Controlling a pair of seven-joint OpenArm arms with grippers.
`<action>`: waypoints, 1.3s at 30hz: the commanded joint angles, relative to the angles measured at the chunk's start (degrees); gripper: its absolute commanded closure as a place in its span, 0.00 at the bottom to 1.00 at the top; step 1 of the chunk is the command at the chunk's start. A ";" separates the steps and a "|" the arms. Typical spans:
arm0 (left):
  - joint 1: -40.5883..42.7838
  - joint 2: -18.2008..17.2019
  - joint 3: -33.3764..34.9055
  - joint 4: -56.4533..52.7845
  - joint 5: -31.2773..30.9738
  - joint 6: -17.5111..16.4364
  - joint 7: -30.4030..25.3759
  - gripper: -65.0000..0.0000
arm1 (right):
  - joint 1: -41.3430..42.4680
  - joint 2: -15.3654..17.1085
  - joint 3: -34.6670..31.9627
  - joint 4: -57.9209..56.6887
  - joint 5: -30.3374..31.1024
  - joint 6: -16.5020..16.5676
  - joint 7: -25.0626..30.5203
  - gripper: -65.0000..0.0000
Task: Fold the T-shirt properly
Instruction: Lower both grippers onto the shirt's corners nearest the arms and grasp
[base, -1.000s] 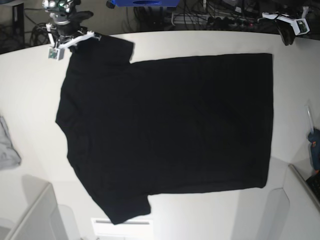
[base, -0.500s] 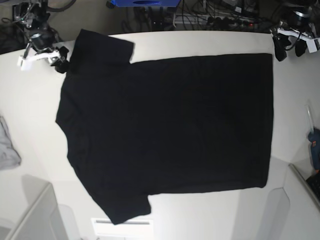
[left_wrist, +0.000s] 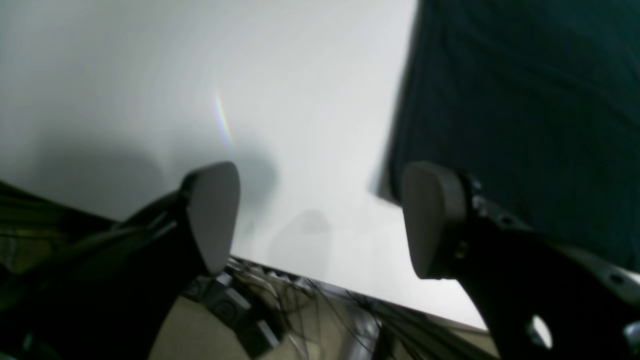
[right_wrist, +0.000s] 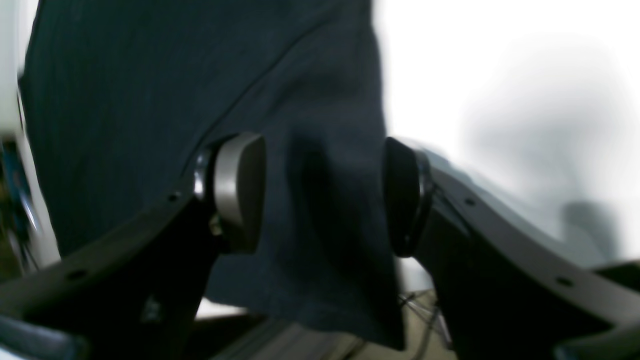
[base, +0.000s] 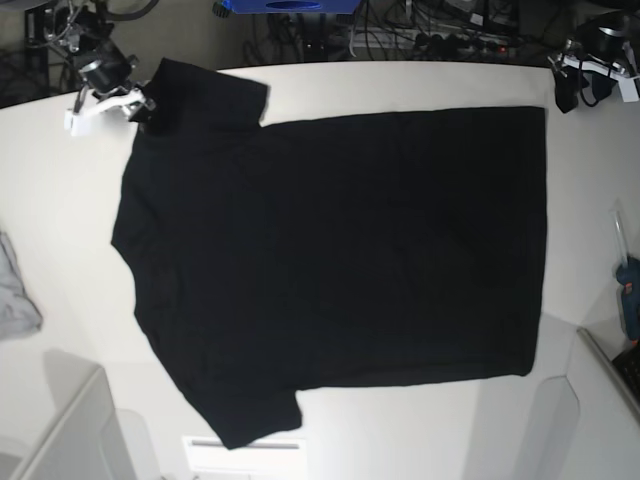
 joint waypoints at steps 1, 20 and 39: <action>0.02 -0.65 0.49 0.80 -1.02 -0.43 -1.09 0.25 | -0.89 -0.23 -0.81 0.01 -2.37 -0.97 -2.52 0.47; -8.24 -0.56 5.76 -8.70 -1.02 -0.26 -0.74 0.25 | -0.72 -2.25 -0.37 -0.87 -4.13 -0.97 -2.78 1.00; -10.18 1.64 11.65 -11.60 -1.02 -0.17 -0.74 0.39 | -0.80 -2.16 -0.46 -0.87 -4.13 -0.97 -2.87 1.00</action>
